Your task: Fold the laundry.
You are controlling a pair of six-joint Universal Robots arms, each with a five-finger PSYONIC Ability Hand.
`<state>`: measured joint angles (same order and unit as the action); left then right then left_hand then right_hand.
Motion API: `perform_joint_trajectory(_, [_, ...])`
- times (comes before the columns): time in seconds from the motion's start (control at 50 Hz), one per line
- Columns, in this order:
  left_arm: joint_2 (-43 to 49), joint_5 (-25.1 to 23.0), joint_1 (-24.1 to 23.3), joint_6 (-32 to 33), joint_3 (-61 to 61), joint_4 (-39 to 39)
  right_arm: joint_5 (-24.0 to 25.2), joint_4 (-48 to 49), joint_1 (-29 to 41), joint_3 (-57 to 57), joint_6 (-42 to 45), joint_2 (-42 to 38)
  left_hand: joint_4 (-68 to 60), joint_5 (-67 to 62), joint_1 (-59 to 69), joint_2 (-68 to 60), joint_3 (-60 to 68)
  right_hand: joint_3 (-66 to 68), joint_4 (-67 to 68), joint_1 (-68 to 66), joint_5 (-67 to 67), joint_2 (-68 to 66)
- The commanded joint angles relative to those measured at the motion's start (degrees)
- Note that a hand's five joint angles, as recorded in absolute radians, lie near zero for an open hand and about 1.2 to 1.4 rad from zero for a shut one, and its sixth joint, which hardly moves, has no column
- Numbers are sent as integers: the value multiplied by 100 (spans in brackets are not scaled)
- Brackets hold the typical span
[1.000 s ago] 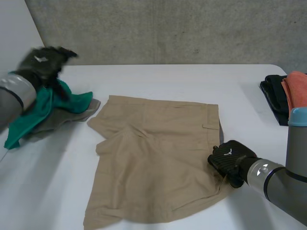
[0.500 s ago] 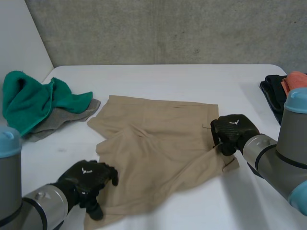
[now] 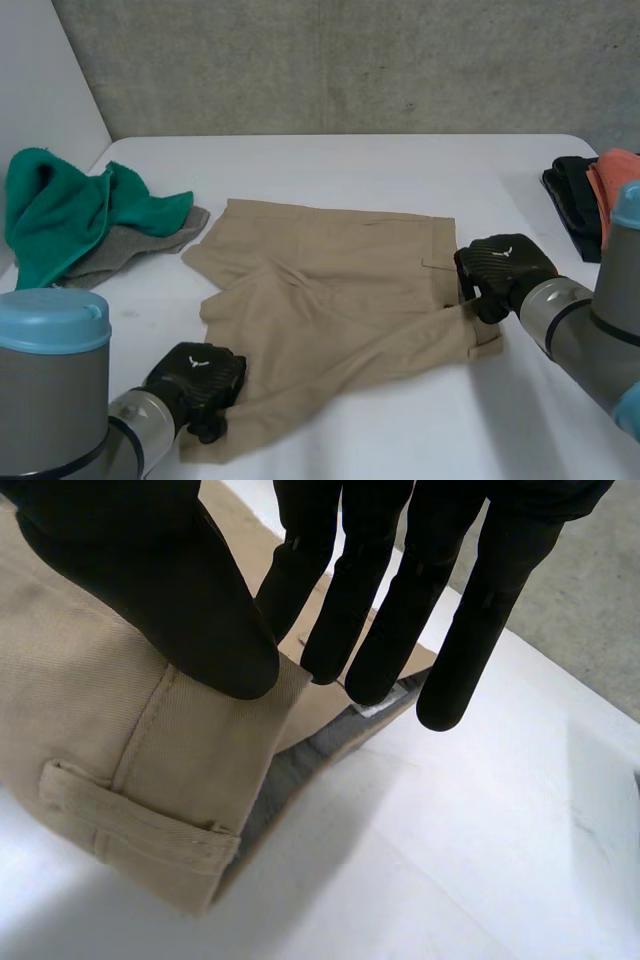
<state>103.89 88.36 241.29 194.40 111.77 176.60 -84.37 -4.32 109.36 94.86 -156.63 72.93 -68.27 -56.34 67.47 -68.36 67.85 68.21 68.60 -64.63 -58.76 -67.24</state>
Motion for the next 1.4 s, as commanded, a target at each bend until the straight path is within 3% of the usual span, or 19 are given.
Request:
perform_joint_trajectory(0.02, [-509,190,93,-7,-234,-91,333,-1078,-143,-3,1308,336,-1173,-1366,1253,-1164,1215,-1138,-1177,781,1193,1041])
perform_joint_trajectory(0.06, [-772,138,120,11,-339,-108,569,-1437,-187,23,1651,502,-1173,-1366,1253,-1164,1215,-3066,-3105,2708,3121,2969])
perform_joint_trajectory(0.1, [-870,93,120,28,-401,-117,728,-1606,-196,50,1819,599,-1173,-1366,1253,-1164,1215,-3615,-3654,3258,3670,3518])
perform_joint_trajectory(0.3, [-457,84,-21,380,-1078,-144,1089,-1800,-143,858,2066,1346,-1173,-1366,1253,-1164,1215,-4593,-4632,4235,4647,4496])
perform_joint_trajectory(0.46, [158,286,-65,459,-1895,-407,1063,-870,-47,1710,1838,1470,-1173,-1366,1253,-1164,1215,-4576,-4615,4219,4631,4479])
perform_joint_trajectory(0.52, [263,357,-91,433,-2045,-644,966,-272,85,1922,1758,1277,-1173,-1366,1253,-1164,1215,-4224,-4263,3867,4279,4127])
perform_joint_trajectory(0.6, [264,357,-82,380,-2028,-768,589,361,103,2001,1688,908,-1173,-1366,1253,-1164,1215,-2495,-2534,2138,2550,2398])
perform_joint_trajectory(0.66, [229,304,-47,336,-1914,-838,220,608,77,1992,1635,741,-1173,-1366,1253,-1164,1215,1166,1127,-1524,-1112,-1263])
perform_joint_trajectory(0.76, [-165,-28,-38,213,-1458,-1354,148,416,50,1966,1670,872,-1173,-1366,1253,-1164,1215,1179,1140,-1537,-1124,-1276])
perform_joint_trajectory(0.8, [-368,-213,-56,204,-1290,-1680,306,4,-20,1966,1977,1179,-1173,-1366,1253,-1164,1215,1179,1140,-1537,-1124,-1276])
perform_joint_trajectory(0.88, [-904,-723,-21,282,-799,-2654,745,-1793,-449,1887,3274,1575,-1173,-1366,1253,-1164,1215,1179,1140,-1537,-1124,-1276])
perform_joint_trajectory(0.98, [-1064,-961,-91,573,-490,-3219,1220,-3101,-1136,1571,4184,1436,-1173,-1366,1253,-1164,1215,1179,1140,-1537,-1124,-1276])
perform_joint_trajectory(1.04, [-889,-866,-83,879,-594,-3054,1388,-2830,-971,1221,3678,1164,-1173,-1366,1253,-1164,1215,1179,1140,-1537,-1124,-1276])
perform_joint_trajectory(1.18, [-387,-250,41,1101,-1586,-2246,1098,-2100,-469,455,2445,732,-1173,-1366,1253,-1164,1215,1179,1140,-1537,-1124,-1276])
perform_joint_trajectory(1.24, [86,92,41,1127,-2455,-1614,914,-1547,-179,8,1927,399,-1173,-1366,1253,-1164,1215,1179,1140,-1537,-1124,-1276])
perform_joint_trajectory(1.4, [1387,313,129,1320,-4399,-382,141,-61,120,-828,1433,-199,-1173,-1366,1253,-1164,1215,1179,1140,-1537,-1124,-1276])
